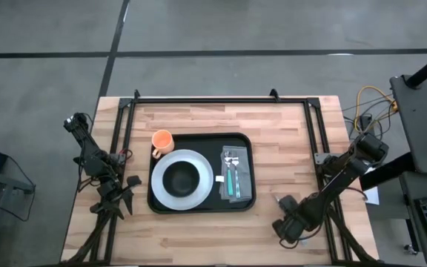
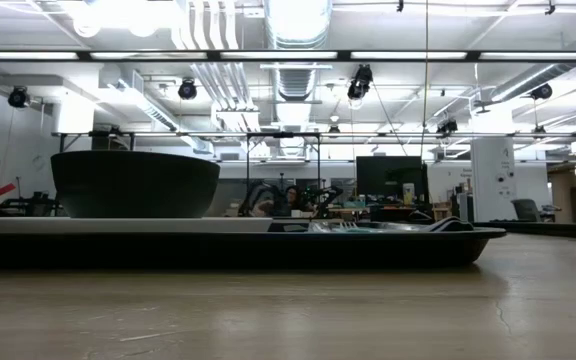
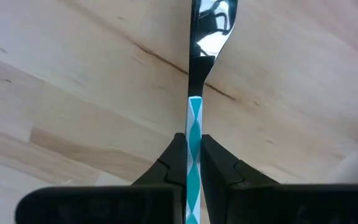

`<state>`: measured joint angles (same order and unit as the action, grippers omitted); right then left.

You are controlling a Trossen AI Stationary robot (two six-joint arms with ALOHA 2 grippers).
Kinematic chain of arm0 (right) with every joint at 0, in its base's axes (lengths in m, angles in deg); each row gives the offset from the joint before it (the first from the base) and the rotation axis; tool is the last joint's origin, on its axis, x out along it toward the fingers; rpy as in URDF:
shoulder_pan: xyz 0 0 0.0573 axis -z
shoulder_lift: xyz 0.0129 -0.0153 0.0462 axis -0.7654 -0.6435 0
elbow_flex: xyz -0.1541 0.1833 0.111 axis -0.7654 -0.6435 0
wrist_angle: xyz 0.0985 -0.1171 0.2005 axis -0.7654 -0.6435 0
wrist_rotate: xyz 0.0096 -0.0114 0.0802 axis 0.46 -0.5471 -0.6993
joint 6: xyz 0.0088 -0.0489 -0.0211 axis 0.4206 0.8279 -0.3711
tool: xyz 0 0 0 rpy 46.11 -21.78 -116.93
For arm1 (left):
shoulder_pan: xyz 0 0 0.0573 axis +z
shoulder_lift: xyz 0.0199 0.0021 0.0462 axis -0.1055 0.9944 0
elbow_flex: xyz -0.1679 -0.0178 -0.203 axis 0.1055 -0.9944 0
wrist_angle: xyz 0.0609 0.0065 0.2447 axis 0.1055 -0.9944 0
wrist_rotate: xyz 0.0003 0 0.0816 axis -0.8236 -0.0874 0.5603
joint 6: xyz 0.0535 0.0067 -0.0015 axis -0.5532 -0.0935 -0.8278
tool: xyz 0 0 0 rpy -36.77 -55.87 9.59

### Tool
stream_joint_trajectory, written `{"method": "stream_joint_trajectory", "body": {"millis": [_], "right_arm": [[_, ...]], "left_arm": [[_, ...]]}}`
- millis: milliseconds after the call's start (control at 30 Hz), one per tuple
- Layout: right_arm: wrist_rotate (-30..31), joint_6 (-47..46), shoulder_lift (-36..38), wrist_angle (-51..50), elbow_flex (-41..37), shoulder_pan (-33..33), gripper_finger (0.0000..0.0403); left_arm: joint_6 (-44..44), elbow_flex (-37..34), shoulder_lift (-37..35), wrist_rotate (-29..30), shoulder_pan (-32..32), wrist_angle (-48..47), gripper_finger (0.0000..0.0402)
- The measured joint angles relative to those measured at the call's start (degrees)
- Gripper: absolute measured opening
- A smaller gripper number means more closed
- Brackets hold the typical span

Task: Set up tray
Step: Put the blue knife on the gray napkin

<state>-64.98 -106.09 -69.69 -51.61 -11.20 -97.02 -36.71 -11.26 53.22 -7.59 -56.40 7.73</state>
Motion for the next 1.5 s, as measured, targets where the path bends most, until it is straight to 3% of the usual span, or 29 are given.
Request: {"method": "stream_joint_trajectory", "body": {"millis": [300, 633, 833, 1500], "right_arm": [[1.5, -8.5, 0.9, -0.2, 0.0, 0.9, 0.0013], [3.5, -10.0, 3.1, -1.1, 0.7, 6.9, 0.0013], [5.9, -5.8, 3.5, -6.4, 5.0, 13.5, 0.0013], [6.3, 11.4, 3.5, -6.8, 10.6, 37.8, 0.0013]], "left_arm": [[0.0, 0.0, 0.0, 0.0, 0.0, 0.0, 0.0120], [0.0, 0.0, 0.0, 0.0, 0.0, 0.0, 0.0121], [0.0, 0.0, 0.0, 0.0, 0.0, 0.0, 0.0121], [0.0, 0.0, 0.0, 0.0, 0.0, 0.0, 0.0120]]}}
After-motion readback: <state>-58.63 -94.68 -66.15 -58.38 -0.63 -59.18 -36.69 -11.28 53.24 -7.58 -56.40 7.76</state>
